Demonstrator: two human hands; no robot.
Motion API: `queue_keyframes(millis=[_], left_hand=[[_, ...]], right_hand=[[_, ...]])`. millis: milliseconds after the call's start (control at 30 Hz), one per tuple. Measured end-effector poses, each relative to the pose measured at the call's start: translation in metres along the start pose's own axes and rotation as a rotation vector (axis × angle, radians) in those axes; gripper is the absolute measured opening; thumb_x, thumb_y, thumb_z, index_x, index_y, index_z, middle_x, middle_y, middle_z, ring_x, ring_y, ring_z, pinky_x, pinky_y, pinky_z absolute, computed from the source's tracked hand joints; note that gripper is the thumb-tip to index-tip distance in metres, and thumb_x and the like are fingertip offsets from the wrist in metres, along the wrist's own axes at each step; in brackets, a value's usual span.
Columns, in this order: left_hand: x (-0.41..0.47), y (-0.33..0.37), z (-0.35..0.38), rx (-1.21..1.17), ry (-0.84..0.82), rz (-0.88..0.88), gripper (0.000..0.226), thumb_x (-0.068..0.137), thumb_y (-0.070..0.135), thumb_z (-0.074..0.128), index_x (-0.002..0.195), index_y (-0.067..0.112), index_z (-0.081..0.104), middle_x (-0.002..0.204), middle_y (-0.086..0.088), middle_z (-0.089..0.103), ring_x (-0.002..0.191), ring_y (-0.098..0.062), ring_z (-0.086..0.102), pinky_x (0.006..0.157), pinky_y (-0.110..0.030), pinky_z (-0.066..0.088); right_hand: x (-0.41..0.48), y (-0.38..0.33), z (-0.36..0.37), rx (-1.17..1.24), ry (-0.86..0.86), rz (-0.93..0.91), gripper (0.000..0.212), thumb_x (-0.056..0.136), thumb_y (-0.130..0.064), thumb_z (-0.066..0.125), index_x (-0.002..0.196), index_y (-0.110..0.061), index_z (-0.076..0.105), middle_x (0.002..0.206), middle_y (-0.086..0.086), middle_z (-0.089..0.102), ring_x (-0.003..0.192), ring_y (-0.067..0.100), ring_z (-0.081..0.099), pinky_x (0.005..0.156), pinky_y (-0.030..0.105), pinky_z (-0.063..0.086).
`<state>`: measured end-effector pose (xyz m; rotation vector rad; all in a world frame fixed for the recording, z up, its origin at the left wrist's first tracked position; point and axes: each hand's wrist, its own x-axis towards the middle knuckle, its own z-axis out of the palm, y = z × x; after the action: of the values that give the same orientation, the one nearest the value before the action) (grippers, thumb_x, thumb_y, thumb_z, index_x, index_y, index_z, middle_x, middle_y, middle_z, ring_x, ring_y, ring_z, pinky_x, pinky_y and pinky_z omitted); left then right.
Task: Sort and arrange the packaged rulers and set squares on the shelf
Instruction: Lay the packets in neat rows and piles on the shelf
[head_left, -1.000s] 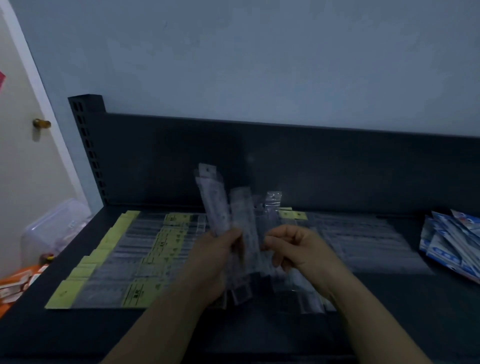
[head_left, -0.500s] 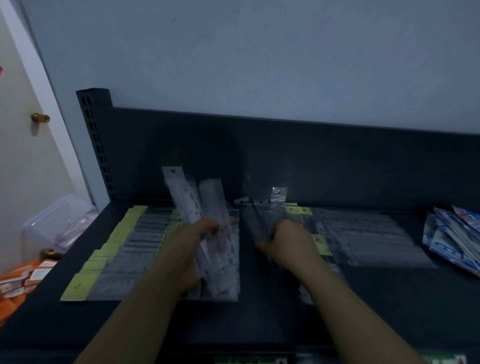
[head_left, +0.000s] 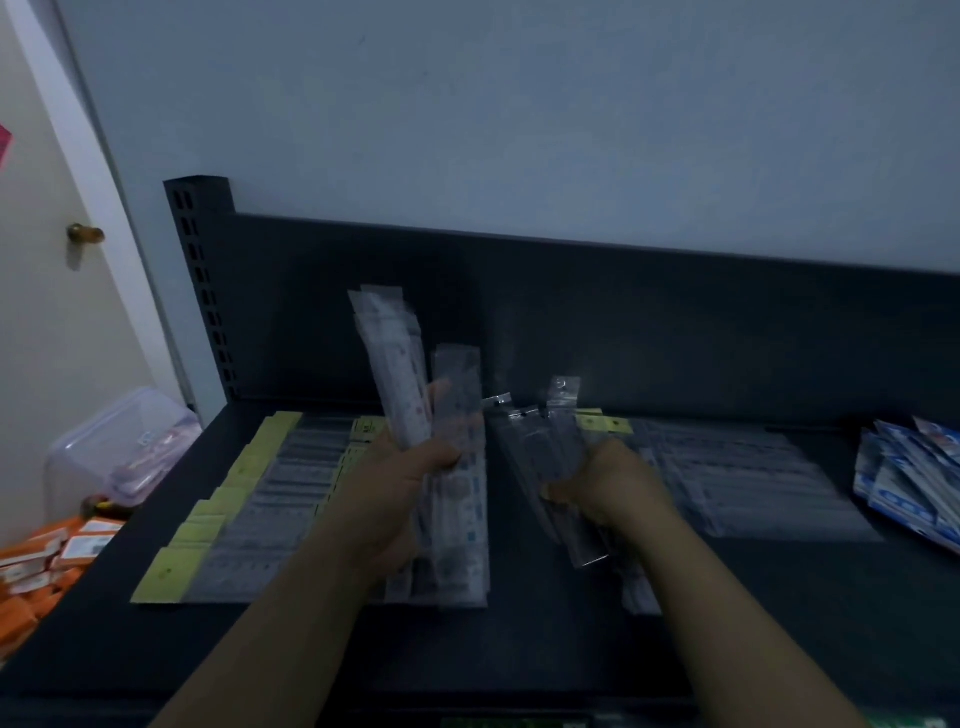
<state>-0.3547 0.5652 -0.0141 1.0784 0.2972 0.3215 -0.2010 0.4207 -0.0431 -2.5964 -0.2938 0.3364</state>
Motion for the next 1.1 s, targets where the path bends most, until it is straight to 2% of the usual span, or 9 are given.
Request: queue_keyframes(millis=[167,367,467,567,700,767,833,933,1100], left_hand=[[-0.001,-0.004,0.003,0.036,-0.043,-0.033,0.050,0.088,-0.008,0.049,0.113,0.033,0.061,0.090,-0.005,0.076,0.077,-0.021,0.073,0.063,-0.038,0.058],[-0.001,-0.012,0.017,0.045,-0.068,-0.103,0.039,0.087,-0.009,0.049,0.115,0.015,0.063,0.091,-0.013,0.074,0.081,-0.026,0.071,0.068,-0.040,0.059],[-0.001,-0.014,0.028,0.020,-0.096,-0.096,0.041,0.089,-0.010,0.048,0.101,0.024,0.067,0.090,-0.011,0.075,0.078,-0.024,0.072,0.063,-0.037,0.060],[0.001,-0.018,0.029,0.038,-0.086,-0.127,0.024,0.094,0.008,0.053,0.113,0.020,0.063,0.097,-0.014,0.074,0.084,-0.027,0.072,0.064,-0.036,0.059],[0.004,-0.021,0.024,-0.016,-0.041,-0.195,0.032,0.098,0.030,0.049,0.120,0.011,0.062,0.109,-0.019,0.070,0.094,-0.032,0.070,0.075,-0.043,0.059],[0.004,-0.021,0.023,-0.061,0.010,-0.240,0.043,0.095,0.039,0.051,0.125,0.010,0.059,0.121,-0.023,0.063,0.106,-0.038,0.064,0.088,-0.049,0.053],[0.005,-0.022,0.022,-0.082,0.020,-0.261,0.051,0.093,0.046,0.049,0.126,0.008,0.059,0.120,-0.021,0.064,0.108,-0.037,0.062,0.091,-0.046,0.051],[-0.001,-0.021,0.029,-0.037,-0.083,-0.244,0.054,0.095,0.051,0.039,0.117,0.010,0.066,0.112,-0.016,0.070,0.101,-0.030,0.068,0.081,-0.040,0.056],[-0.001,-0.024,0.033,0.011,0.002,-0.190,0.042,0.094,0.038,0.050,0.116,0.005,0.064,0.102,-0.020,0.072,0.092,-0.034,0.070,0.078,-0.045,0.058]], right_hand=[[-0.006,0.004,-0.005,0.267,0.035,-0.129,0.024,0.081,-0.025,0.071,0.067,-0.011,0.056,0.063,0.003,0.056,0.055,0.013,0.051,0.049,0.017,0.039],[-0.030,-0.007,-0.007,1.064,-0.226,-0.306,0.027,0.084,-0.021,0.068,0.098,0.002,0.064,0.096,0.019,0.068,0.084,0.028,0.062,0.080,0.039,0.052],[-0.041,-0.012,-0.002,0.994,-0.319,-0.357,0.017,0.089,-0.014,0.062,0.103,-0.005,0.064,0.083,0.006,0.073,0.068,0.010,0.068,0.058,0.020,0.053],[-0.043,-0.011,0.000,1.021,-0.390,-0.335,0.018,0.092,-0.012,0.059,0.105,-0.002,0.065,0.082,0.005,0.071,0.060,0.005,0.065,0.046,0.014,0.046],[-0.043,-0.010,-0.004,1.172,-0.452,-0.304,0.032,0.089,-0.014,0.060,0.114,0.006,0.061,0.111,0.022,0.067,0.091,0.024,0.068,0.078,0.033,0.058],[-0.043,-0.010,-0.011,1.238,-0.482,-0.356,0.039,0.088,-0.018,0.060,0.122,0.001,0.057,0.122,0.024,0.062,0.110,0.036,0.060,0.099,0.050,0.047],[-0.043,-0.010,-0.015,1.205,-0.513,-0.452,0.041,0.089,-0.015,0.058,0.130,-0.012,0.054,0.122,0.020,0.063,0.113,0.037,0.058,0.103,0.053,0.042],[-0.045,-0.013,-0.010,1.021,-0.499,-0.530,0.051,0.088,-0.013,0.061,0.135,-0.026,0.048,0.102,0.011,0.071,0.101,0.028,0.066,0.094,0.044,0.050],[-0.050,-0.021,-0.003,0.878,-0.322,-0.563,0.030,0.094,-0.006,0.052,0.124,-0.010,0.058,0.064,-0.011,0.068,0.060,-0.002,0.063,0.054,0.012,0.048]])
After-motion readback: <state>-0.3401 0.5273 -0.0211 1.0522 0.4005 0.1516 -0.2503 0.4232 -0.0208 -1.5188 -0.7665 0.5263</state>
